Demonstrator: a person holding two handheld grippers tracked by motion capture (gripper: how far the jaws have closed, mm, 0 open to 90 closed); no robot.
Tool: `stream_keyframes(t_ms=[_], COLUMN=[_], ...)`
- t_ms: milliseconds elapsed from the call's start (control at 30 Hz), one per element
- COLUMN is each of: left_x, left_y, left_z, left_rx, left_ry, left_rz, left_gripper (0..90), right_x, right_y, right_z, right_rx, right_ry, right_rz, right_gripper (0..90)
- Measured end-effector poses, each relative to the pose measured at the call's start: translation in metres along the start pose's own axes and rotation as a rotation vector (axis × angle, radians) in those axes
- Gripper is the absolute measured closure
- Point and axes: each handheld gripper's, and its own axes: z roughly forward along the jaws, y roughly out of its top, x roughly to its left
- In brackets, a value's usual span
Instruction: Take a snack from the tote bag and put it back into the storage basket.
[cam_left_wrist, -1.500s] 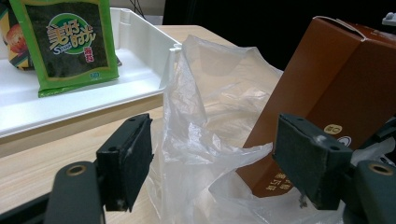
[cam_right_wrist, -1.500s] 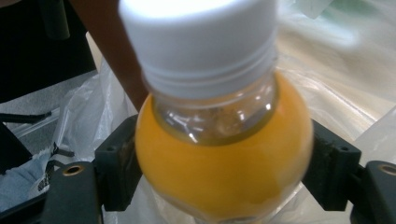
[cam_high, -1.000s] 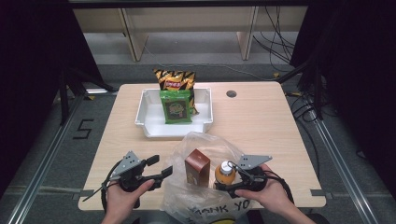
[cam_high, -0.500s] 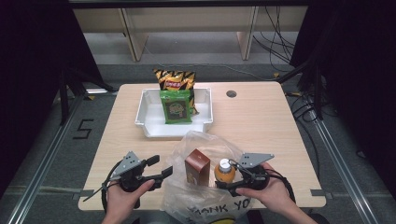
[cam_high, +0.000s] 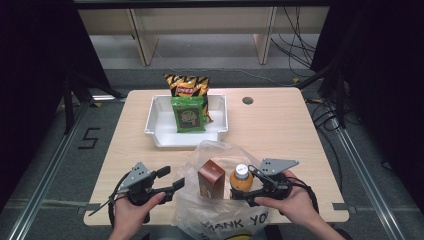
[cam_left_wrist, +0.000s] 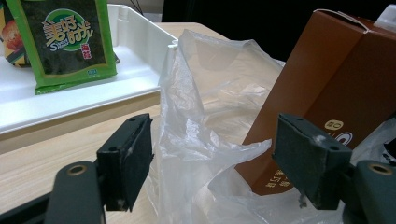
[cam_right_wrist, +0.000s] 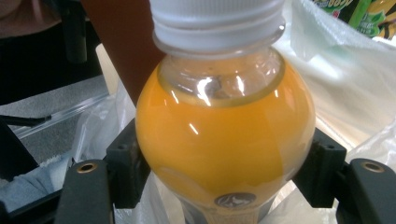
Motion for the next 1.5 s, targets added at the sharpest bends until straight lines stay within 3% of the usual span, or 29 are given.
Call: stream_keyframes(t_ms=[167, 200, 233, 400, 433, 500, 533, 633, 667, 700, 733, 767, 800, 833, 867, 967, 1067, 1100, 1167, 1200, 1267, 1300, 1333, 1367, 1400, 1433, 1500], left_x=[0.0, 0.0, 0.0, 0.0, 0.0, 0.0, 0.0, 0.0, 0.001, 0.001, 0.001, 0.001, 0.001, 0.0, 0.0, 0.001, 0.001, 0.001, 0.001, 0.001, 0.001, 0.002, 0.002, 0.002, 0.002, 0.002, 0.002], left_y=[0.0, 0.0, 0.0, 0.0, 0.0, 0.0, 0.0, 0.0, 0.0, 0.0, 0.0, 0.0, 0.0, 0.0, 0.001, 0.0, 0.0, 0.0, 0.0, 0.0, 0.0, 0.0, 0.0, 0.0, 0.0, 0.0, 0.0], left_z=[0.0, 0.0, 0.0, 0.0, 0.0, 0.0, 0.0, 0.0, 0.0, 0.0, 0.0, 0.0, 0.0, 0.0, 0.0, 0.0, 0.0, 0.0, 0.0, 0.0, 0.0, 0.0, 0.0, 0.0, -0.001, -0.001, 0.0], left_rx=[0.005, 0.004, 0.001, 0.004, 0.003, 0.004, 0.004, 0.004, 0.004, 0.003, 0.005, 0.002, 0.003, 0.001, -0.001, 0.0, 0.0, 0.0, 0.001, -0.001, -0.001, -0.002, -0.001, 0.0, 0.001, 0.001, -0.001], left_ry=[0.008, 0.011, 0.009, 0.013, 0.013, 0.013, 0.013, 0.013, 0.009, 0.005, 0.004, 0.005, 0.011, 0.013, 0.013, 0.013, 0.005, 0.008, 0.012, 0.012, 0.01, 0.01, 0.01, 0.011, 0.011, 0.011, 0.011], left_rz=[-0.002, -0.005, -0.006, -0.004, -0.004, -0.004, -0.005, -0.002, -0.003, -0.002, -0.001, -0.004, -0.002, -0.004, -0.004, -0.003, -0.005, -0.006, -0.007, -0.008, -0.005, -0.006, -0.005, -0.005, -0.006, -0.006, -0.005], left_gripper=[27.7, 27.7, 27.7, 27.7, 27.7, 27.7, 27.7, 27.7, 27.7, 27.7, 27.7, 27.7, 27.7, 27.8, 27.7, 27.7, 27.7, 27.7, 27.7, 27.7, 27.8, 27.8, 27.7, 27.7, 27.8, 27.8, 27.8], right_x=[0.0, -0.003, 0.0, -0.003, -0.001, -0.004, -0.002, -0.003, -0.006, -0.006, -0.005, -0.006, -0.005, -0.007, -0.005, -0.009, -0.008, -0.011, -0.011, -0.012, -0.011, -0.013, -0.012, -0.015, -0.013, -0.016, -0.014], right_y=[0.006, 0.007, 0.008, 0.015, 0.016, 0.019, 0.019, 0.022, 0.024, 0.025, 0.026, 0.027, 0.028, 0.029, 0.03, 0.034, 0.037, 0.039, 0.042, 0.043, 0.046, 0.048, 0.049, 0.051, 0.051, 0.053, 0.055], right_z=[0.0, -0.002, -0.002, -0.007, -0.007, -0.009, -0.008, -0.011, -0.012, -0.012, -0.012, -0.012, -0.013, -0.013, -0.013, -0.015, -0.017, -0.016, -0.018, -0.017, -0.018, -0.019, -0.018, -0.019, -0.019, -0.018, -0.019], right_rx=[-0.018, -0.018, -0.02, -0.038, -0.032, -0.045, -0.061, -0.056, -0.055, -0.074, -0.068, -0.076, -0.066, -0.069, -0.07, -0.086, -0.098, -0.114, -0.109, -0.135, -0.123, -0.131, -0.145, -0.146, -0.142, -0.168, -0.154], right_ry=[-0.022, -0.012, -0.012, -0.022, -0.018, -0.012, -0.031, -0.024, 0.0, -0.041, -0.027, -0.031, -0.014, -0.014, -0.028, -0.032, -0.034, -0.036, -0.037, -0.043, -0.027, -0.052, -0.049, -0.052, -0.047, -0.042, -0.036], right_rz=[0.001, -0.031, 0.002, -0.01, 0.018, -0.021, 0.015, 0.023, 0.005, -0.014, 0.01, -0.002, 0.027, 0.008, 0.029, -0.008, 0.023, -0.009, 0.007, -0.004, 0.035, 0.003, 0.026, -0.006, 0.03, -0.008, 0.036], right_gripper=[32.0, 32.0, 32.0, 32.1, 32.1, 32.1, 32.1, 32.1, 32.1, 32.1, 32.1, 32.1, 32.1, 32.1, 32.1, 32.1, 32.1, 32.1, 32.2, 32.2, 32.2, 32.2, 32.2, 32.2, 32.2, 32.2, 32.2])
